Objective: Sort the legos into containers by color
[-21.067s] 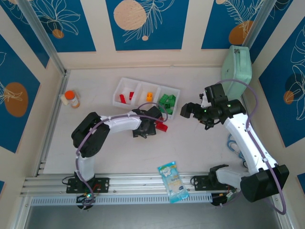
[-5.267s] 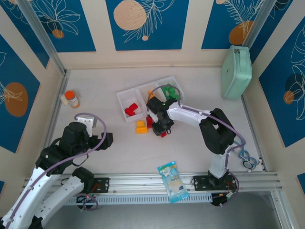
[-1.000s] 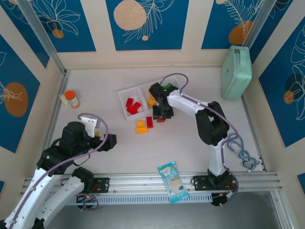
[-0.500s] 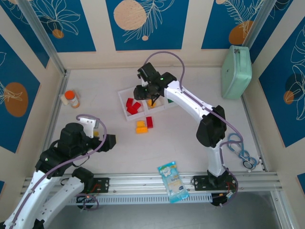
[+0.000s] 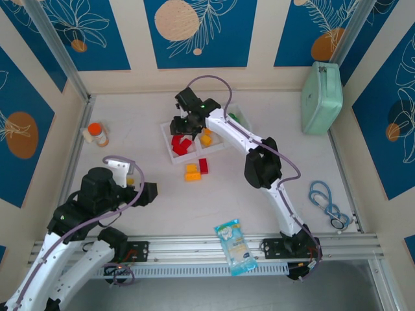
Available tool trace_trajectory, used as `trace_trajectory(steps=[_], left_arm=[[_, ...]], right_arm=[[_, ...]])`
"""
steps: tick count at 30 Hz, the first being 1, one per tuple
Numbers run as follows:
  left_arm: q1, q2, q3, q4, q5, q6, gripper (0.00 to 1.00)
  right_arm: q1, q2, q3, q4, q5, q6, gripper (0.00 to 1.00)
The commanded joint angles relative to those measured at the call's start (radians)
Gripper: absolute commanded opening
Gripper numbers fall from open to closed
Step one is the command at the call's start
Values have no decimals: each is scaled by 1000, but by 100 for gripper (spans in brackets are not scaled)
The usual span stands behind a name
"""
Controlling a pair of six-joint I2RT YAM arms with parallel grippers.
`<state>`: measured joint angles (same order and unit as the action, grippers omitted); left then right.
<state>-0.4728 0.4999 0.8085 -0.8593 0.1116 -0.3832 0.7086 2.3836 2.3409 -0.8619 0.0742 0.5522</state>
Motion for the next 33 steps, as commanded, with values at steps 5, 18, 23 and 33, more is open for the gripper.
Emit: trace_trajectory(steps=[5, 18, 23, 33], left_arm=[[13, -18, -8, 11, -9, 18, 99], [13, -17, -9, 13, -14, 17, 99], [13, -11, -9, 12, -18, 13, 99], [13, 5, -11, 17, 3, 18, 99]], right_arm=[[-2, 51, 95, -65, -47, 23, 48], [3, -118, 5, -163, -32, 14, 84], [11, -290, -222, -121, -18, -10, 83], [-16, -539, -729, 49, 41, 18, 75]])
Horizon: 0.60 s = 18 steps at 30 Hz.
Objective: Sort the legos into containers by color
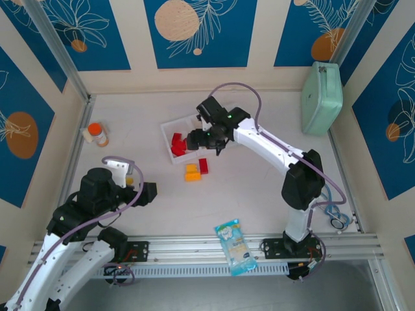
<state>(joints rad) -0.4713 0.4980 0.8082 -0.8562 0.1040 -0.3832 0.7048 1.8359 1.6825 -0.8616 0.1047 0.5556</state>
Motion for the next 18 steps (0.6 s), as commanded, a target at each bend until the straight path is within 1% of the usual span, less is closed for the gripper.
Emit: trace_trajectory(steps=[1, 5, 10, 18], left_arm=[[11, 8, -10, 14, 12, 17, 99], [11, 12, -10, 14, 17, 18, 100], [11, 11, -10, 13, 9, 16, 99], [11, 16, -10, 11, 3, 15, 99]], right_arm=[[-16, 19, -87, 49, 3, 18, 74], [-9, 74, -108, 47, 14, 13, 70], [-4, 168, -77, 27, 10, 4, 67], [11, 281, -5, -51, 94, -16, 62]])
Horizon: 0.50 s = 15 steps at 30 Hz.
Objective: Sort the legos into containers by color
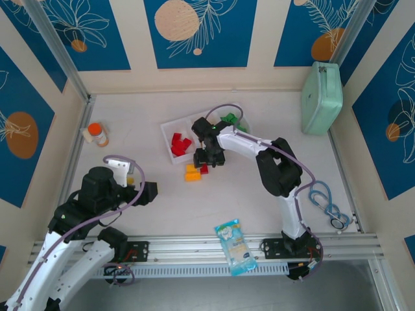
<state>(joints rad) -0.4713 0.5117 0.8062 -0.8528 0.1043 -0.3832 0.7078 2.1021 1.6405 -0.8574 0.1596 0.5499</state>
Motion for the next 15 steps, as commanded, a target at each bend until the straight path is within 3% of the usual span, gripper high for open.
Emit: trace_trajectory(steps=[1, 15], left_arm=[[11, 3, -9, 8, 2, 14, 99], [11, 22, -7, 3, 2, 13, 99]], right_arm=[[7, 24, 38, -61, 45, -7, 61], [-14, 57, 21, -83, 98, 28, 53]])
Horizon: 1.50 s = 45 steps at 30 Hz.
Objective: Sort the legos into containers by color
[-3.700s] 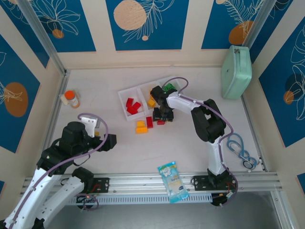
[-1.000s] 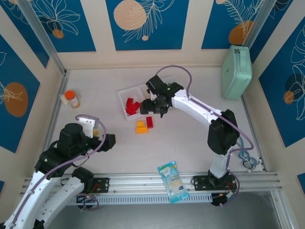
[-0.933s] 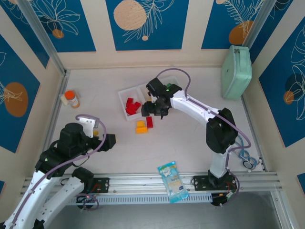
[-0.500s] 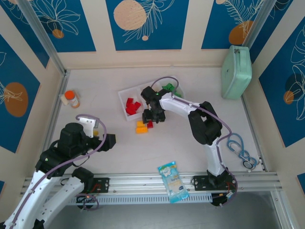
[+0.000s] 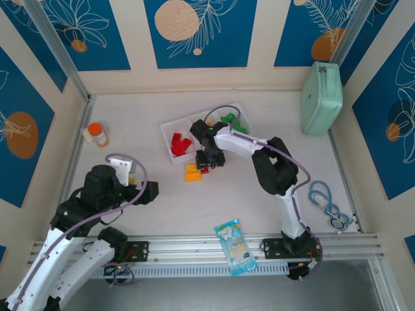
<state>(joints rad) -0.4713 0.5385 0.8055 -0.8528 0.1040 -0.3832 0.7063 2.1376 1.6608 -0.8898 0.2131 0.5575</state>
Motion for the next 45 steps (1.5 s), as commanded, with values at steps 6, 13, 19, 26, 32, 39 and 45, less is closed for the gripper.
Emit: trace_trajectory(steps=[6, 13, 19, 26, 32, 39, 45], left_arm=[[11, 0, -6, 2, -1, 12, 99], [11, 6, -6, 3, -2, 11, 99], [11, 16, -4, 0, 0, 13, 99], [11, 0, -5, -2, -17, 7, 99], [11, 9, -2, -5, -18, 7, 100], [11, 6, -1, -3, -14, 9, 99], [12, 3, -1, -3, -4, 10, 100]], right_arm=[[-51, -73, -60, -71, 80, 26, 46], [-60, -165, -33, -111, 75, -6, 49], [-66, -132, 34, -122, 68, -48, 61], [-61, -34, 89, -125, 31, -57, 71], [-60, -5, 58, -94, 22, -64, 72], [-65, 22, 5, -43, 7, -66, 65], [-68, 73, 45, -54, 3, -68, 53]])
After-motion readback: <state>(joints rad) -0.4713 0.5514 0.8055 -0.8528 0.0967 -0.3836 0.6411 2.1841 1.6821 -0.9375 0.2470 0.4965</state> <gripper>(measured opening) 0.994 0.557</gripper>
